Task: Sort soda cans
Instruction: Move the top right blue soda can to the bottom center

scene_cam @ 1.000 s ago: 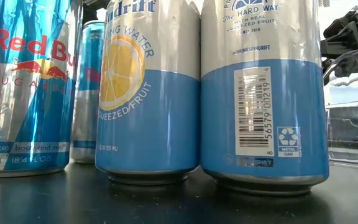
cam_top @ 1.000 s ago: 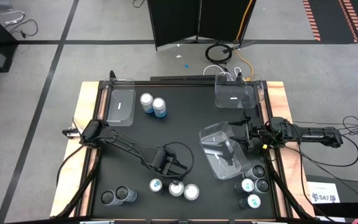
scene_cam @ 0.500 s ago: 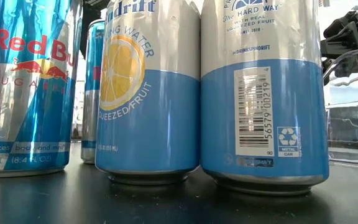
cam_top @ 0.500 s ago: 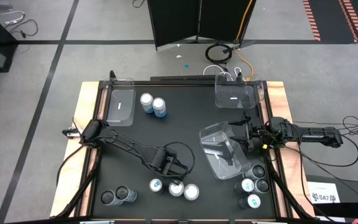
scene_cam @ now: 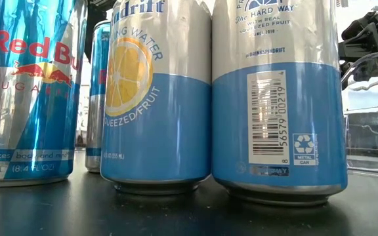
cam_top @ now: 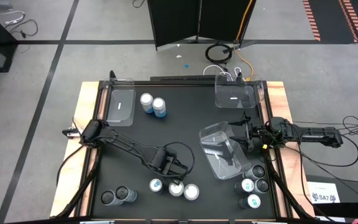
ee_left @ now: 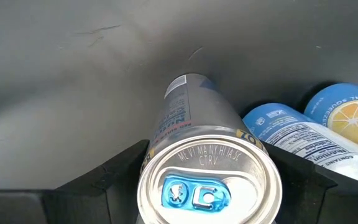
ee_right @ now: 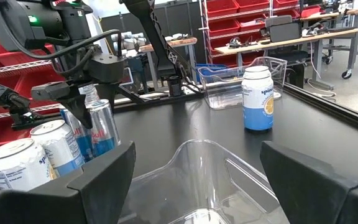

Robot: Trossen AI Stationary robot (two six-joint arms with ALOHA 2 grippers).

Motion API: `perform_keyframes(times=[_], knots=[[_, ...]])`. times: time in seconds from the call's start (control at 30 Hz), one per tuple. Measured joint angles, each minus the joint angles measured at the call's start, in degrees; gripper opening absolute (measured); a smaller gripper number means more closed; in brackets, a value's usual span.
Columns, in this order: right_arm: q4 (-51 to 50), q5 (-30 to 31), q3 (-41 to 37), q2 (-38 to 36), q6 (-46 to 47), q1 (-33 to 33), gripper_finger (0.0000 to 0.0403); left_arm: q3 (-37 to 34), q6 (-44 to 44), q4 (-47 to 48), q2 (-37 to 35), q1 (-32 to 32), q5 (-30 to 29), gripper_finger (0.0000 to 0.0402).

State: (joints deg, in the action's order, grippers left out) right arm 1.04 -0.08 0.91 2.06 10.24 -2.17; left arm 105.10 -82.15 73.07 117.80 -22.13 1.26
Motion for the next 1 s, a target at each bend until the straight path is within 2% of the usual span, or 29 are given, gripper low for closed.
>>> perform_keyframes(times=[1.0], knots=[[0.0,0.0,0.0,0.0,0.0,0.0,0.0338,0.0,0.1,-0.6,0.0,0.0,-0.3,0.0279]])
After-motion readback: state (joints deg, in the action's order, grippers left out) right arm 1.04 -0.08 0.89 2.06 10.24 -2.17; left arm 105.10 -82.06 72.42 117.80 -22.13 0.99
